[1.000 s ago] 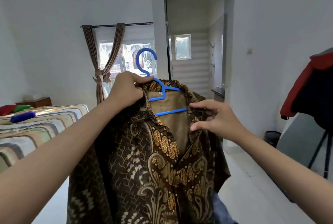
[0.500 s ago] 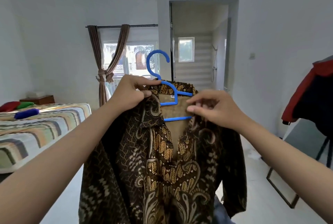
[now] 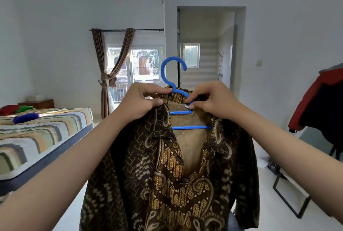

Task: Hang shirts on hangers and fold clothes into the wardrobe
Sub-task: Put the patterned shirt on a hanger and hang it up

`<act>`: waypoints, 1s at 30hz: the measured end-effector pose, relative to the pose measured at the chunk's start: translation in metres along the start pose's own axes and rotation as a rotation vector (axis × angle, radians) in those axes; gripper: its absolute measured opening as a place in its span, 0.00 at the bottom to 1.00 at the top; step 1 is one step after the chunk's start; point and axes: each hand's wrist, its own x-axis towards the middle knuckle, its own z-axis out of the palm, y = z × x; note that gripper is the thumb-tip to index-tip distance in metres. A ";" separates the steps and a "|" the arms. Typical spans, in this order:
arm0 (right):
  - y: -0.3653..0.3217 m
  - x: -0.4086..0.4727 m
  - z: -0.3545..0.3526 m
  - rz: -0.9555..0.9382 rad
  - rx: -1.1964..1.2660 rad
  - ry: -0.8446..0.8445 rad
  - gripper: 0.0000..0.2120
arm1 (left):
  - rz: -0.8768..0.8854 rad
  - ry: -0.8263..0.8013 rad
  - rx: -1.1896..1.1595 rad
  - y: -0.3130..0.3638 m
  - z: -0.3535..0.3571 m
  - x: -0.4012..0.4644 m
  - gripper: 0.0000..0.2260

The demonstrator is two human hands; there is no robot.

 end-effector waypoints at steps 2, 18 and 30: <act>-0.004 0.002 -0.002 0.013 0.014 0.011 0.09 | -0.014 -0.033 0.021 -0.004 -0.011 -0.005 0.21; -0.043 -0.028 -0.020 0.113 -0.042 0.057 0.09 | -0.012 -0.034 -0.029 -0.021 -0.039 -0.037 0.19; -0.079 -0.086 -0.062 0.225 -0.029 0.184 0.10 | 0.003 -0.029 -0.090 0.019 -0.030 -0.054 0.17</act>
